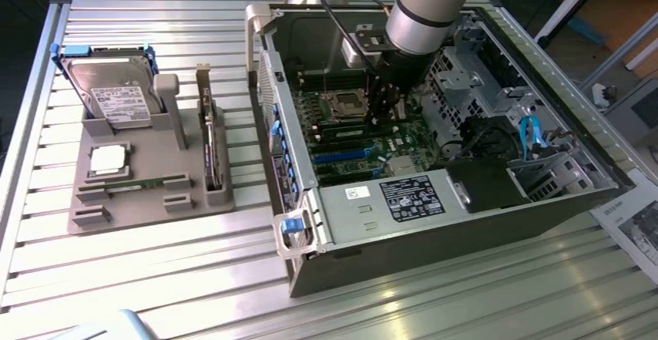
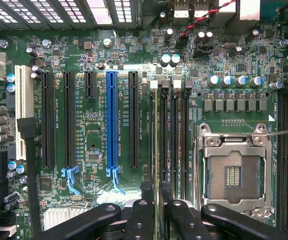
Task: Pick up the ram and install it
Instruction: 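Insert the ram into the slot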
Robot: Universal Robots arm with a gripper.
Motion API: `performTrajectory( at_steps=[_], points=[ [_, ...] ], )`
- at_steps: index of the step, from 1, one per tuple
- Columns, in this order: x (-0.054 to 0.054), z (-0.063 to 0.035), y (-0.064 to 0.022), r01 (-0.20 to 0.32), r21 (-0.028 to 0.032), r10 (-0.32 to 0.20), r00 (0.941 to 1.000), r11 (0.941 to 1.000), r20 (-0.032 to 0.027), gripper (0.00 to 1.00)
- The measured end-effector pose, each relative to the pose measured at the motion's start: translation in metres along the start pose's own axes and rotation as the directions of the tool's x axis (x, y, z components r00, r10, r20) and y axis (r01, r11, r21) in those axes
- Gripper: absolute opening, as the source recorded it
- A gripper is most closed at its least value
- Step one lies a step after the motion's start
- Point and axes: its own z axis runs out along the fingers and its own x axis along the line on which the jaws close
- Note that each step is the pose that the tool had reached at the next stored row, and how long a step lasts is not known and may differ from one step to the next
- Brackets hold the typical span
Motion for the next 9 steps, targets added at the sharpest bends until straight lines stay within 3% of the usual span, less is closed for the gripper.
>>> performTrajectory(
  at_steps=[5,9],
  points=[
    [0.0,-0.0044,0.0001,0.0,0.0,0.0,1.0,1.0,-0.0011,0.19],
    [0.0,-0.0135,0.0004,0.0,-0.0004,0.0,1.0,1.0,-0.0028,0.19]
  ],
)
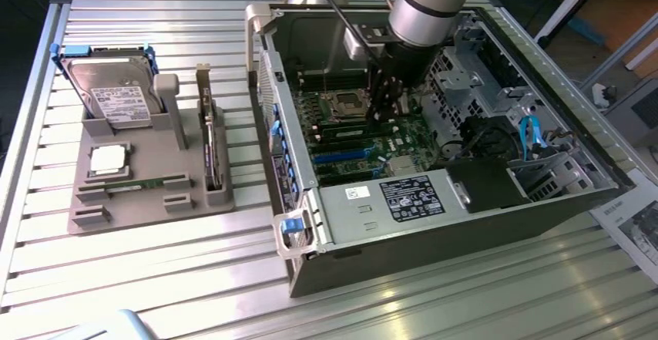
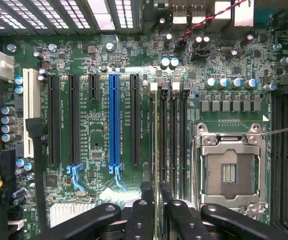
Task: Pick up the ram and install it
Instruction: 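Insert the ram into the slot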
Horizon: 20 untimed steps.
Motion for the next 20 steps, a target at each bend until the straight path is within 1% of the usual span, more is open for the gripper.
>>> performTrajectory(
  at_steps=[6,10,15,20],
  points=[
    [0.0,-0.0105,0.0002,0.0,-0.0002,0.0,1.0,1.0,-0.0008,0.19],
    [0.0,-0.0217,0.0005,0.0,-0.0005,0.0,1.0,1.0,-0.0014,0.19],
    [0.0,-0.0298,0.0007,0.0,-0.0005,0.0,1.0,1.0,-0.0021,0.19],
    [0.0,-0.0452,0.0012,0.0,-0.0006,0.0,1.0,1.0,-0.0053,0.19]
  ],
)
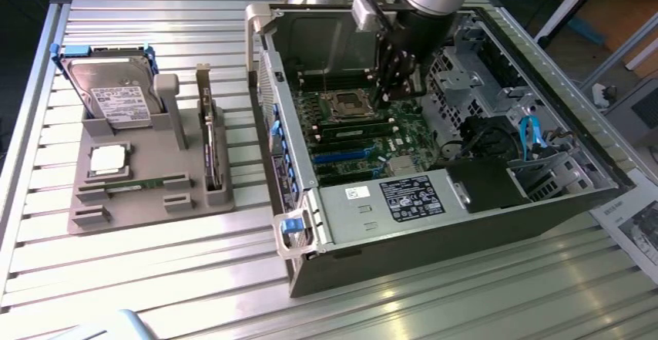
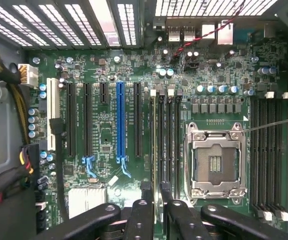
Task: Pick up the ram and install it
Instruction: 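Insert the ram into the slot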
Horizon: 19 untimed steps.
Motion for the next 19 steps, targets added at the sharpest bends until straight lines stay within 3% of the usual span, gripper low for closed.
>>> performTrajectory(
  at_steps=[7,19],
  points=[
    [0.0,-0.0225,0.0006,0.0,0.0,0.0,1.0,1.0,-0.0016,0.19],
    [0.0,-0.0491,0.0014,0.0,-0.0001,0.0,1.0,1.0,-0.0038,0.19]
  ],
)
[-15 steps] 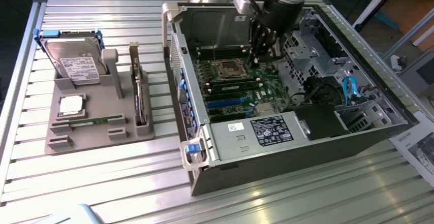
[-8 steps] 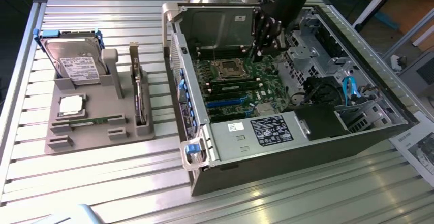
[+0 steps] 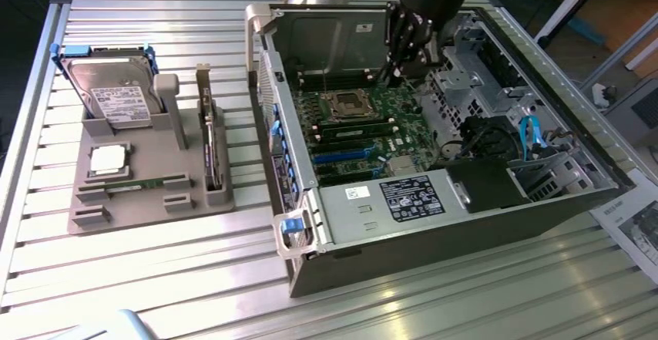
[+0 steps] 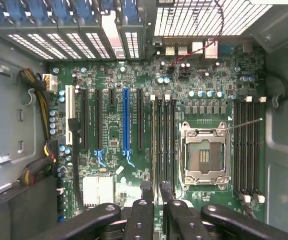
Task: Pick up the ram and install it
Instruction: 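Insert the ram into the slot, then press down the ram until it locks into place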
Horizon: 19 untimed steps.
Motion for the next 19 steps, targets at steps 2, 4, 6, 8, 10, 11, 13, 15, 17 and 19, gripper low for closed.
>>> performTrajectory(
  at_steps=[2,4,6,8,10,11,13,15,17,19],
  points=[
    [0.0,-0.0022,0.0,0.0,0.0001,0.0,1.0,1.0,-0.0019,0.19],
    [0.0,-0.0049,0.0001,0.0,0.0002,0.0,1.0,1.0,-0.0033,0.19],
    [0.0,-0.0079,0.0002,0.0,0.0002,0.0,1.0,1.0,-0.0041,0.19],
    [0.0,-0.0156,0.0004,0.0,0.0002,0.0,1.0,1.0,-0.0065,0.19],
    [0.0,-0.0189,0.0005,0.0,0.0002,0.0,1.0,1.0,-0.008,0.19],
    [0.0,-0.0197,0.0006,0.0,0.0003,0.0,1.0,1.0,-0.0085,0.19],
    [0.0,-0.0197,0.0006,0.0,0.0003,0.0,1.0,1.0,-0.0087,0.19],
    [0.0,-0.0197,0.0006,0.0,0.0002,0.0,1.0,1.0,-0.0087,0.19],
    [0.0,-0.0198,0.0006,0.0,0.0002,0.0,1.0,1.0,-0.0088,0.19],
    [0.0,-0.0197,0.0006,0.0,0.0003,0.0,1.0,1.0,-0.0087,0.19]
  ],
)
